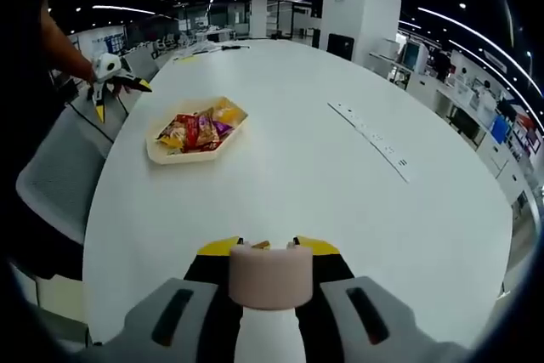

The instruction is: Place the target food into the container with the food tongs after gripping and lifting it, then release it inside without dropping or visibly crushing the food.

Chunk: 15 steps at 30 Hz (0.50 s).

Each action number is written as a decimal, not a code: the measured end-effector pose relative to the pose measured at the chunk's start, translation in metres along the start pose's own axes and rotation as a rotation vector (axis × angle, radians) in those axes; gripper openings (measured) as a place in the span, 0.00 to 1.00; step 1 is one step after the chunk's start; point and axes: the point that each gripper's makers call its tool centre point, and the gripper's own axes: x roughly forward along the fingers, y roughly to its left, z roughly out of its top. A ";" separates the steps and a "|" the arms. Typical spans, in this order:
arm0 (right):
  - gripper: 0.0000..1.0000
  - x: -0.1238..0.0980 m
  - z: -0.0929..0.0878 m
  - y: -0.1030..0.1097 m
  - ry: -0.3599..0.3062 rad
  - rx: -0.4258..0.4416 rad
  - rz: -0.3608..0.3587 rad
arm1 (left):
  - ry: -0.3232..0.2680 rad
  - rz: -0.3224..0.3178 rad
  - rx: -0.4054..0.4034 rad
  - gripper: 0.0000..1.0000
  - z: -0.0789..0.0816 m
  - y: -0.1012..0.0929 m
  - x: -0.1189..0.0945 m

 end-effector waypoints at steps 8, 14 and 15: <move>0.22 0.011 -0.013 0.005 0.046 -0.029 0.021 | -0.006 0.004 -0.010 0.99 0.002 0.001 0.000; 0.22 0.016 -0.010 0.000 0.050 -0.041 0.009 | -0.002 0.008 -0.013 0.99 -0.001 0.003 0.000; 0.22 0.017 -0.009 -0.001 0.044 -0.035 0.012 | -0.004 0.009 -0.014 0.99 -0.001 0.003 0.000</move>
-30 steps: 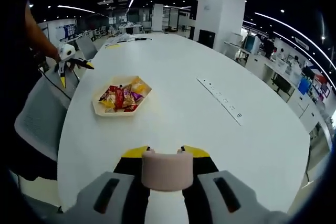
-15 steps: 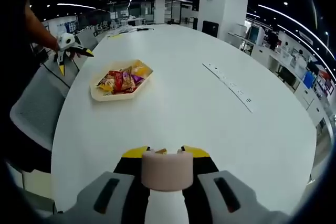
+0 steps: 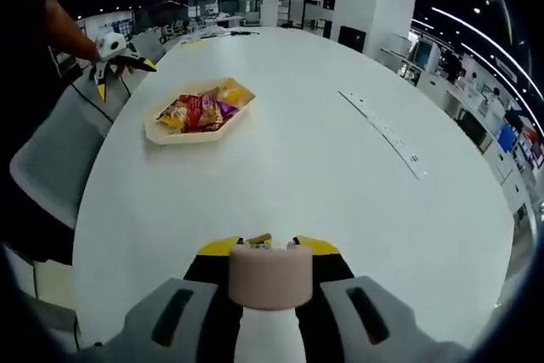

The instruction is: Place the target food into the container with the food tongs after gripping and lifting it, then release it inside without dropping or visibly crushing the food.

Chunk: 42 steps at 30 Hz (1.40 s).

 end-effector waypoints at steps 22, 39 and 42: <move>0.15 0.012 -0.006 -0.003 0.106 0.231 -0.163 | -0.016 0.007 0.000 0.98 0.005 0.001 -0.002; 0.13 -0.004 -0.005 -0.007 0.108 0.361 -0.219 | -0.022 -0.007 0.022 0.97 0.005 -0.002 -0.002; 0.13 -0.009 -0.001 -0.009 0.102 0.372 -0.232 | -0.021 -0.010 0.033 0.97 0.006 -0.003 -0.002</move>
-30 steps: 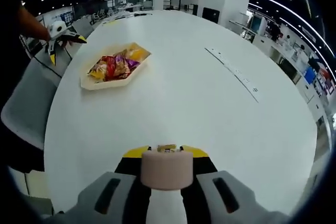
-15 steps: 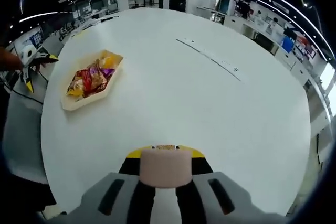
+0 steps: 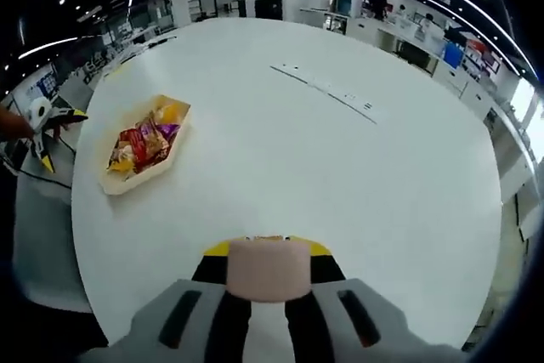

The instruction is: Place the target food into the container with the food tongs after gripping and lifting it, then release it inside without dropping or visibly crushing the food.

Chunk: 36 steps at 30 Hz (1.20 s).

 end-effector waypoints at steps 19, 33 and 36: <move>0.13 -0.034 0.051 -0.013 -0.042 0.029 -0.059 | -0.017 -0.009 -0.001 0.97 0.004 -0.002 -0.002; 0.14 -0.034 0.083 0.006 -0.070 0.024 -0.045 | -0.038 -0.039 -0.016 0.98 0.007 -0.008 -0.002; 0.14 -0.031 0.095 0.017 -0.088 0.015 -0.033 | -0.042 -0.051 -0.023 0.97 0.007 -0.009 -0.001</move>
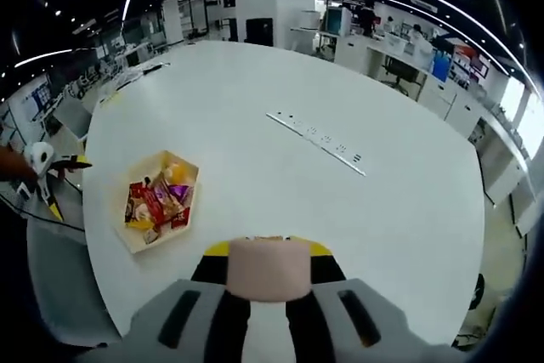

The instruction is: Place the target food into the container with the food tongs after gripping and lifting it, then release it inside without dropping or visibly crushing the food.

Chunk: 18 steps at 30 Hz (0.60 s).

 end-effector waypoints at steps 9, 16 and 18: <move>0.14 0.016 0.029 0.057 -0.011 -0.043 0.075 | 0.003 0.010 0.022 0.97 0.000 0.001 -0.001; 0.14 0.031 0.049 0.101 -0.028 -0.076 0.122 | 0.017 0.003 0.041 0.97 -0.002 -0.001 0.000; 0.14 0.035 0.053 0.113 -0.034 -0.084 0.136 | 0.013 0.009 0.037 0.97 -0.002 0.000 0.000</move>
